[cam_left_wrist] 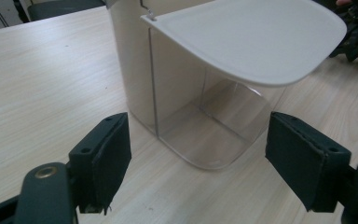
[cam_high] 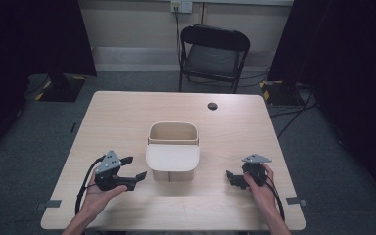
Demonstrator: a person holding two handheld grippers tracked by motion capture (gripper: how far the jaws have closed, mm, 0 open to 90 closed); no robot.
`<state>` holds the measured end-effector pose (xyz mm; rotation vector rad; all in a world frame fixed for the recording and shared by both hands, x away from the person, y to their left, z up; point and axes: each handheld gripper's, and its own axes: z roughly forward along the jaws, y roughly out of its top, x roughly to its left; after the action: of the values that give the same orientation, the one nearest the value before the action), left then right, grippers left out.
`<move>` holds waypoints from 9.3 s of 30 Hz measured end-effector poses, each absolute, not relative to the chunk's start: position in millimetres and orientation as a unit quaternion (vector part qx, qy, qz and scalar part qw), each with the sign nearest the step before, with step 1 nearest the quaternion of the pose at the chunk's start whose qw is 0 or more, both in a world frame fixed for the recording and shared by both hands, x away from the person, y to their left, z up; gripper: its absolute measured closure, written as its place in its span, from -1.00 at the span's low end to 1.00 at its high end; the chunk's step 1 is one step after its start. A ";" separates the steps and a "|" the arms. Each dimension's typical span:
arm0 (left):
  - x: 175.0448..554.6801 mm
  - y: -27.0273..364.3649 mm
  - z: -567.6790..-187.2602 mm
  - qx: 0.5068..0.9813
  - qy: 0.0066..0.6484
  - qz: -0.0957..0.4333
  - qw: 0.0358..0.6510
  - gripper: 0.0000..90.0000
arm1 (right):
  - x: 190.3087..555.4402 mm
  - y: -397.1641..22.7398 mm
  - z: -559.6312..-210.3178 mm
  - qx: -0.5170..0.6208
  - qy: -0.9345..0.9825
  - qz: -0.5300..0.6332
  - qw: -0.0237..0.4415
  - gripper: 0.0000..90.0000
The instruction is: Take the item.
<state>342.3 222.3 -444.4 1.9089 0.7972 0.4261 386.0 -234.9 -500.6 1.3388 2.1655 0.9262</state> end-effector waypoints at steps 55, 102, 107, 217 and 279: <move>358.0 206.9 -432.3 0.784 0.312 0.153 0.514 -0.39 | 387.2 -235.1 -500.8 0.480 0.783 0.333 0.214 -0.80; 360.4 197.4 -415.9 0.770 0.291 0.166 0.544 -0.51 | 387.4 -234.9 -500.8 0.480 0.783 0.333 0.214 -0.80; 360.9 195.3 -414.3 0.763 0.289 0.167 0.553 -0.51 | 387.5 -235.0 -500.7 0.480 0.783 0.333 0.213 -0.80; 390.4 182.0 -386.3 0.768 0.280 0.134 0.561 -0.12 | 388.1 -234.8 -500.8 0.480 0.783 0.333 0.212 -0.82; 392.7 183.9 -385.5 0.763 0.287 0.117 0.567 -0.10 | 388.1 -234.8 -500.8 0.480 0.783 0.333 0.212 -0.82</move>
<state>392.7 183.9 -385.5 1.7932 0.6745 0.2742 388.1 -234.8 -500.8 1.3332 2.1761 0.9258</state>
